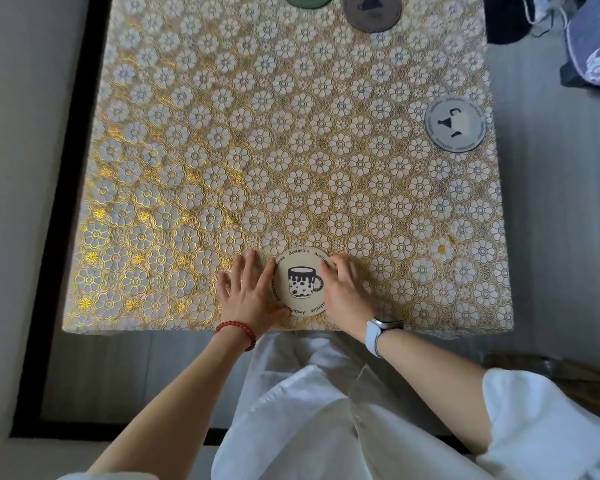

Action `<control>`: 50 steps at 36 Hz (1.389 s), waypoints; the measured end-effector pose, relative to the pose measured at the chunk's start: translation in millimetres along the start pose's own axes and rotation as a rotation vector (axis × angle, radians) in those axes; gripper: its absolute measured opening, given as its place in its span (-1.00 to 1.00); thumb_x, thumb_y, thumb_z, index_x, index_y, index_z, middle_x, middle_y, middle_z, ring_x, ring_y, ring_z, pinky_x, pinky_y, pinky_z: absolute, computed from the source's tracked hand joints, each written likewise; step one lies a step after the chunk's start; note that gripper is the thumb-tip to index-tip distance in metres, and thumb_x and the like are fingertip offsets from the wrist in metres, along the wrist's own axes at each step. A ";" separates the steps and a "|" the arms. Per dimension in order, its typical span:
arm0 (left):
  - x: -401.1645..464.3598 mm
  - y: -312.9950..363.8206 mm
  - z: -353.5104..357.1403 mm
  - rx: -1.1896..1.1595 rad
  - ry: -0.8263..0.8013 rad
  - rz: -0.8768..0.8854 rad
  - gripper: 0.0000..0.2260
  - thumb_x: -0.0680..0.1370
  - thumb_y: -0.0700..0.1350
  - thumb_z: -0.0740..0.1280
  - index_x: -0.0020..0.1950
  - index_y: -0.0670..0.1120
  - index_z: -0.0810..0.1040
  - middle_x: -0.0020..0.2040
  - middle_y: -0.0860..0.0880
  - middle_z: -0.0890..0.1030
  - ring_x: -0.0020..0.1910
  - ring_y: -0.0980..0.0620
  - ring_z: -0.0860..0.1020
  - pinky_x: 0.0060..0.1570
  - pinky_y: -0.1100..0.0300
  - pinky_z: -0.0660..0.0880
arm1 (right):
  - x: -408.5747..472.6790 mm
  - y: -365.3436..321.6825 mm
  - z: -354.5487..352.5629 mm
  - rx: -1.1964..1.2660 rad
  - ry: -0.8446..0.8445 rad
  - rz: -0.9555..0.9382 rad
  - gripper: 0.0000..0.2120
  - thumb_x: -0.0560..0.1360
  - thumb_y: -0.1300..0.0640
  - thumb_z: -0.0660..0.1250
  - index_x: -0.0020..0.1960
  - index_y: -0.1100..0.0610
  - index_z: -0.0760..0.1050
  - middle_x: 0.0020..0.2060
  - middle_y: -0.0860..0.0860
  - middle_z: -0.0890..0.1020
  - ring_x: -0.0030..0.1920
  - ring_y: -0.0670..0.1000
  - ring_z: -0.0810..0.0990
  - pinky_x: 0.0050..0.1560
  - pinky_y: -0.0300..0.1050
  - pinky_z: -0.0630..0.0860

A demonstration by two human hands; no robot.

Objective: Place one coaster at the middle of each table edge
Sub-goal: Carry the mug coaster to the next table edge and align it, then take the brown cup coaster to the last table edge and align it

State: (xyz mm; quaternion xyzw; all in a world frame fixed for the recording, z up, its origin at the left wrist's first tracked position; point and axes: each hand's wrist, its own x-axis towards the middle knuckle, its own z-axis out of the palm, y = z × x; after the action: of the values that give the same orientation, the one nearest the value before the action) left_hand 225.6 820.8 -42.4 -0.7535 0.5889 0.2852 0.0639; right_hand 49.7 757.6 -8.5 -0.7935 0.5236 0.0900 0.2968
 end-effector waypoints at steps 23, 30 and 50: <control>-16.9 -98.1 -112.5 -0.284 0.182 -0.239 -0.63 0.53 0.01 0.19 0.33 0.02 0.35 0.41 -0.07 0.33 0.37 -0.08 0.29 0.33 -0.13 0.29 | 68.9 -131.9 -40.4 -0.013 -0.035 -0.263 -0.67 0.51 0.21 0.15 0.27 0.17 0.37 0.22 0.08 0.51 0.24 0.08 0.41 0.29 0.01 0.32; -57.2 -198.9 -150.3 -0.348 0.419 -0.333 -0.67 0.52 -0.06 0.19 0.29 -0.06 0.41 0.33 -0.08 0.43 0.32 -0.10 0.36 0.26 -0.05 0.34 | 93.6 -254.3 -27.6 0.021 -0.029 -0.405 -0.66 0.52 0.21 0.08 0.28 0.15 0.37 0.22 0.08 0.50 0.25 0.10 0.40 0.28 0.04 0.35; -59.1 -488.7 -215.5 -0.235 0.291 -0.263 -0.65 0.53 -0.02 0.19 0.30 -0.07 0.39 0.30 -0.09 0.44 0.29 -0.12 0.37 0.25 -0.01 0.31 | 163.5 -510.7 88.0 0.161 0.063 -0.225 -0.67 0.50 0.17 0.14 0.25 0.13 0.39 0.20 0.08 0.51 0.21 0.13 0.39 0.26 0.00 0.30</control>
State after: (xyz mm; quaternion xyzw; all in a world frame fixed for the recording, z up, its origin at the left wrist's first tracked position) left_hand 745.1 923.7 49.1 -0.8592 0.4515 0.2292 -0.0736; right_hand 587.4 820.9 38.7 -0.8233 0.4458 -0.0109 0.3513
